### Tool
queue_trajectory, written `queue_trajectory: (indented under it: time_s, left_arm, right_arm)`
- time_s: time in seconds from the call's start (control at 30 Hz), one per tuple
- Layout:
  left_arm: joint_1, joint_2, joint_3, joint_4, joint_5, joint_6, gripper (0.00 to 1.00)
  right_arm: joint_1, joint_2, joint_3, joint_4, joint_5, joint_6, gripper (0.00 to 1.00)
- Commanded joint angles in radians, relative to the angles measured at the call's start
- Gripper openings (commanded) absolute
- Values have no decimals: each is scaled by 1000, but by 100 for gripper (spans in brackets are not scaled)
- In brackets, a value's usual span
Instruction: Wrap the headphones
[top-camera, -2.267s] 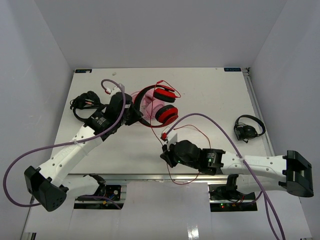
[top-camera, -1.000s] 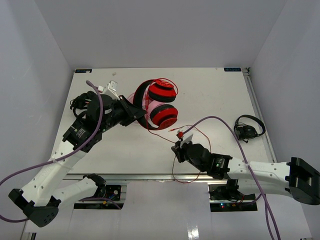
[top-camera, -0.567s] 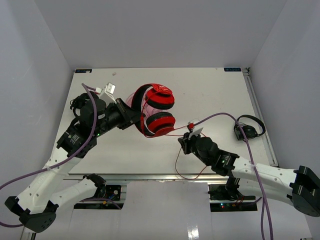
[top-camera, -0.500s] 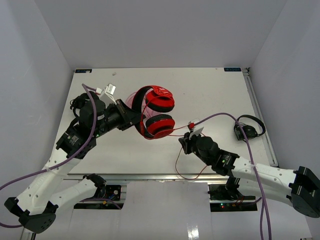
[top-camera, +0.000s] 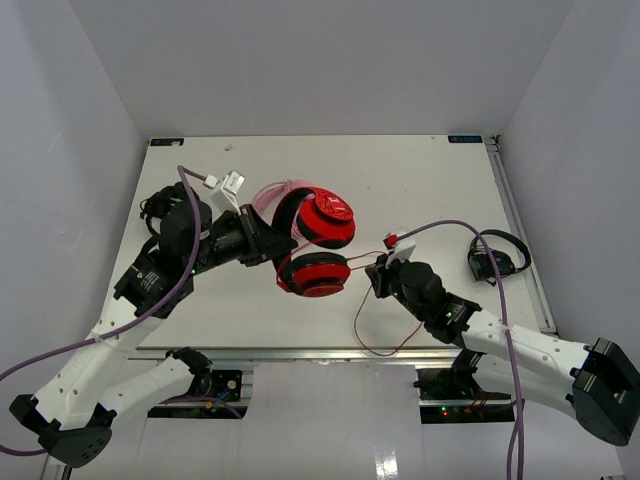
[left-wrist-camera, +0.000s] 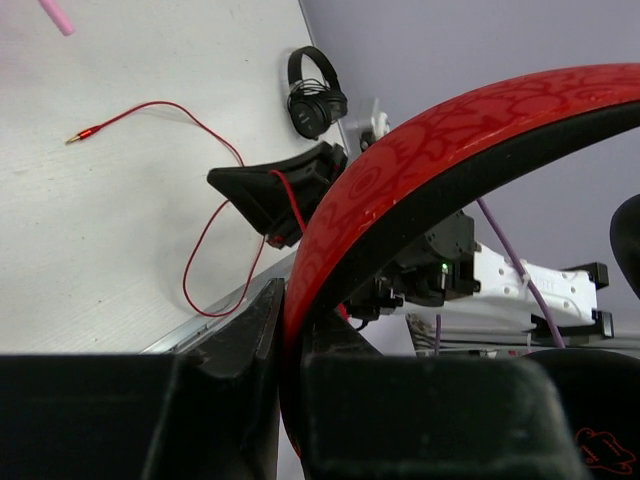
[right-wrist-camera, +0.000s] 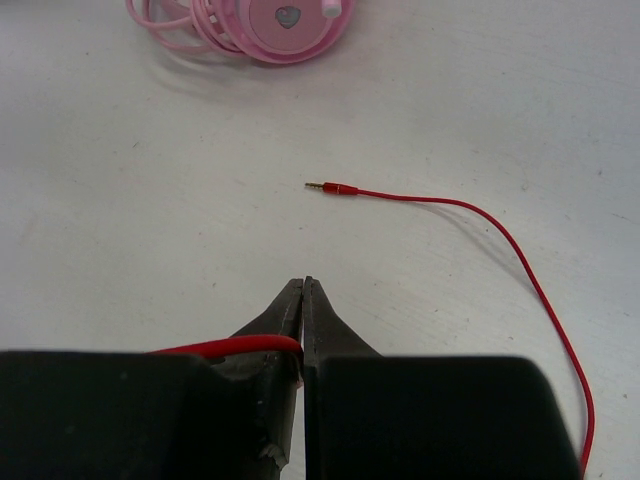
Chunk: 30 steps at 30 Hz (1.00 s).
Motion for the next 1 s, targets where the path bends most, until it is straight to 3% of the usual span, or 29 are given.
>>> queue_trajectory:
  time_s: [0.0,0.3,0.6,0.73,0.97]
  left_arm:
    - [4,-36,-11,112,176,30,0]
    - [4,-37,-47,150,349,89,0]
    - [4,-54,-82,152,505,195,0]
    - [4,-44,-98,87,467,293,0]
    - [3,8,-99,-69,237,452,0]
  right_arm:
    - [-58,45,46,56,-58,-11,8]
    - [-127,130,96,74,-131,-18,8]
    - [-283,219,237,42,-275,-38,8]
    - [-308,271,358,-31,-320,-72,8]
    - [-359,291,595,-259,-364,-156,8]
